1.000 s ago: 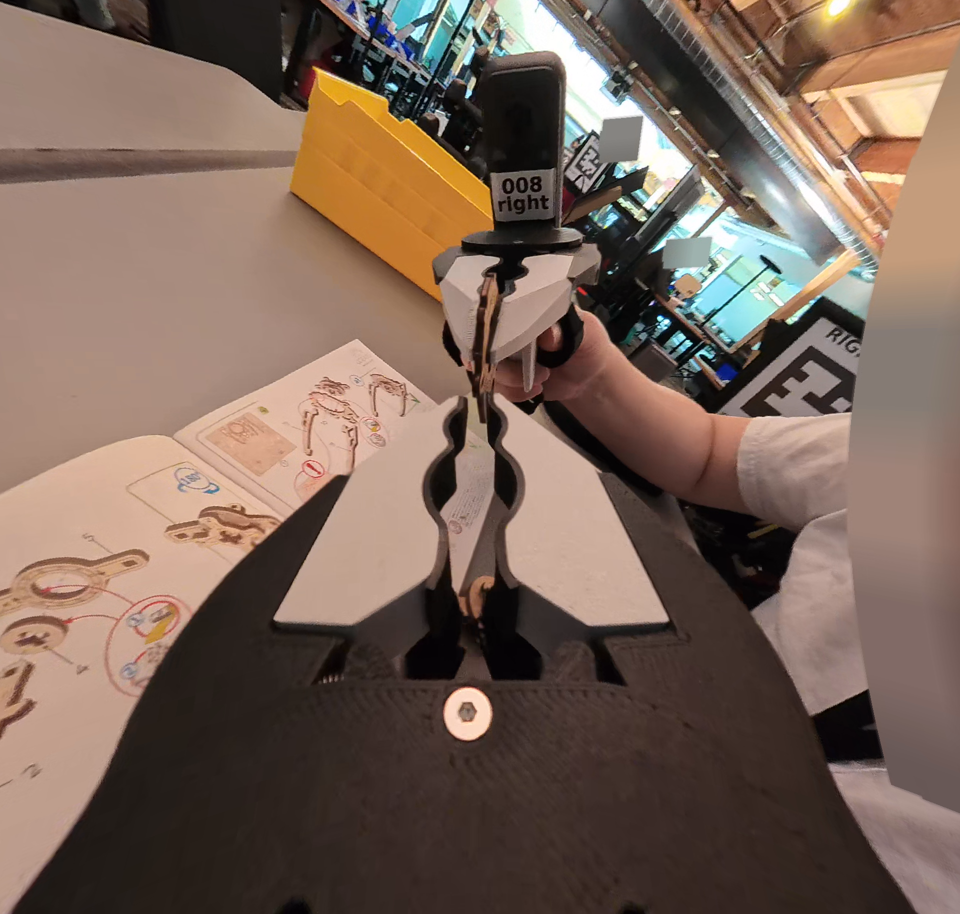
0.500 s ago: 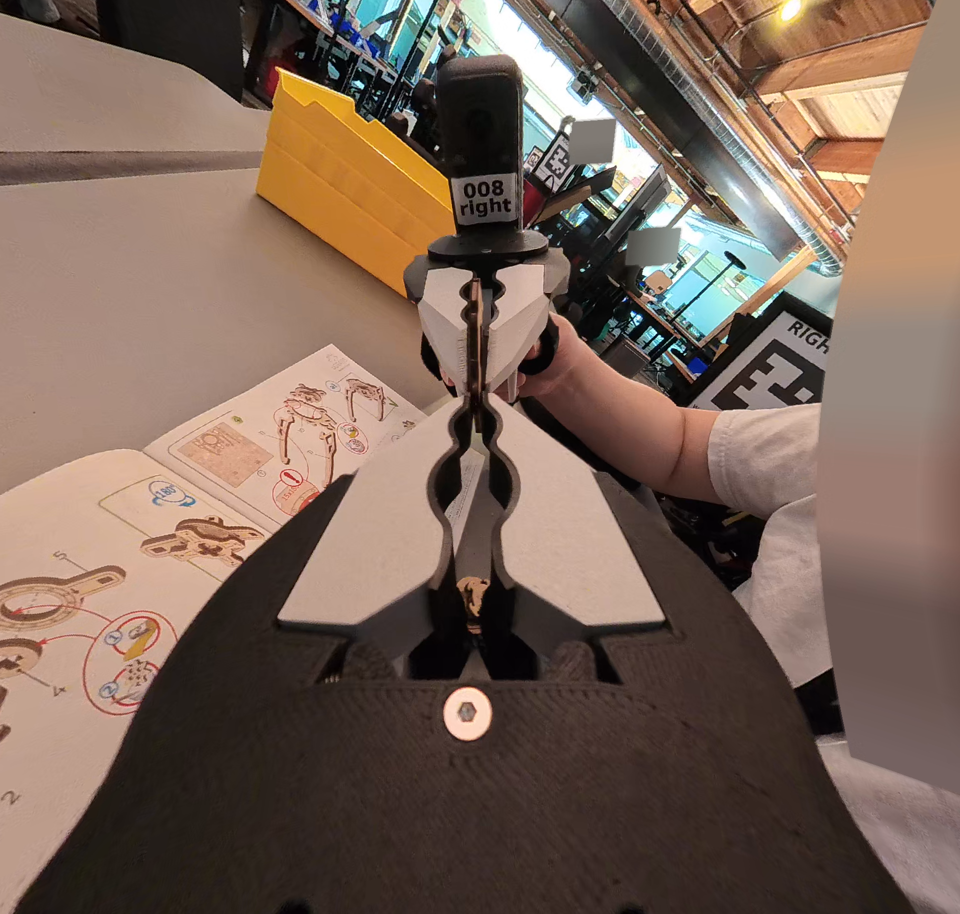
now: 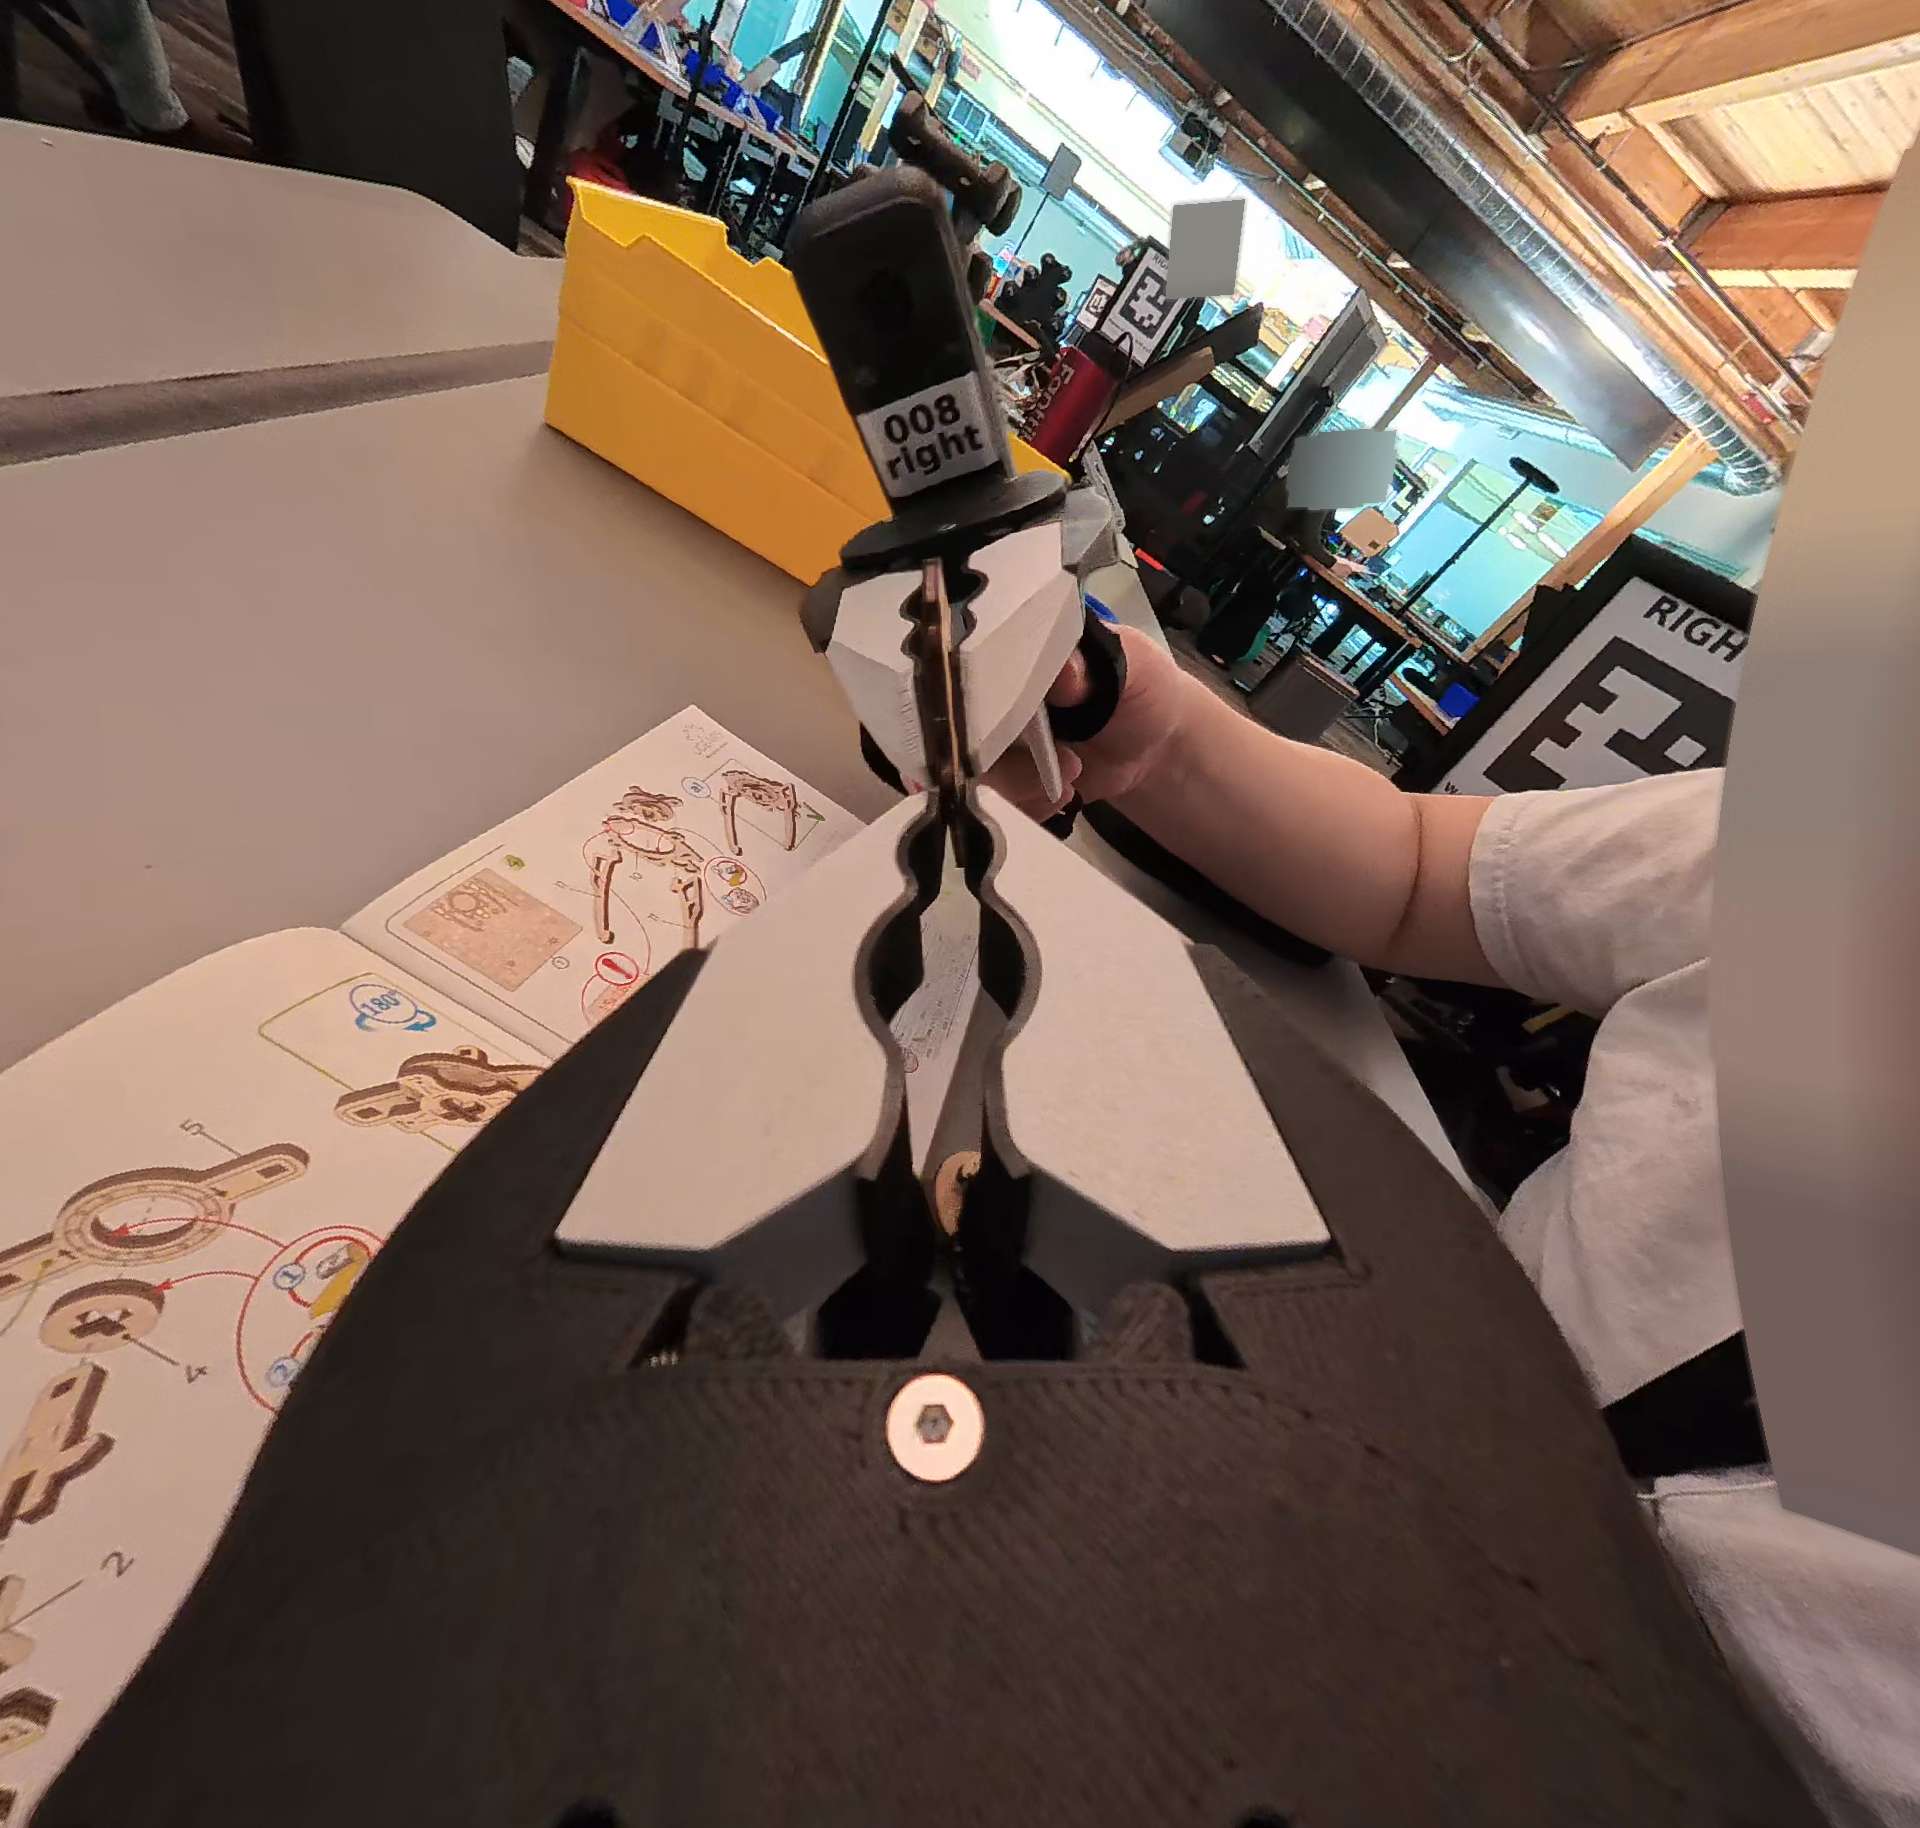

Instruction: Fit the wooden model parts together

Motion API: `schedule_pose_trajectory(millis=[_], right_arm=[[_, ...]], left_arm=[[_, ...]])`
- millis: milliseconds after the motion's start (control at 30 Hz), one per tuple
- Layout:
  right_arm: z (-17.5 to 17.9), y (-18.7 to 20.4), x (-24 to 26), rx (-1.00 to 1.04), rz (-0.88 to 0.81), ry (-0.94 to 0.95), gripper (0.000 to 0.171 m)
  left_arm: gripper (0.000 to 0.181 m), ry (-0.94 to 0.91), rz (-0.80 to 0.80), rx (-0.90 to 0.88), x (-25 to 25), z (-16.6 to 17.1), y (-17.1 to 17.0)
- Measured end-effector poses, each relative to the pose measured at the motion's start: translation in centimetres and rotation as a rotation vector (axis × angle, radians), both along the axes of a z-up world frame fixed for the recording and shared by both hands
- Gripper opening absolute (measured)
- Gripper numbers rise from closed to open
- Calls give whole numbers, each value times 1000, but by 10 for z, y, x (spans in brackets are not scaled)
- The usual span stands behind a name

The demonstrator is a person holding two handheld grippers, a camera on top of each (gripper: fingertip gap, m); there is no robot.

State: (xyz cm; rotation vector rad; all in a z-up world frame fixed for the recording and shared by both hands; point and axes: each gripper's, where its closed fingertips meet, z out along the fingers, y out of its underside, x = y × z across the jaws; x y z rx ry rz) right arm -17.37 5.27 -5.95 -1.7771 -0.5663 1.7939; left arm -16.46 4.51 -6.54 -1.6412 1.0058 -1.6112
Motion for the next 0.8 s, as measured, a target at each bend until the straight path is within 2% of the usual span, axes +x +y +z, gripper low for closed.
schedule_pose_trajectory(millis=[300, 800], right_arm=[[4, -3, 0, -9, 10, 11, 1], [5, -3, -3, 191, -46, -90, 1]], left_arm=[[1, -23, -23, 27, -1, 4, -4], [0, -49, -17, -41, 1, 5, -4]])
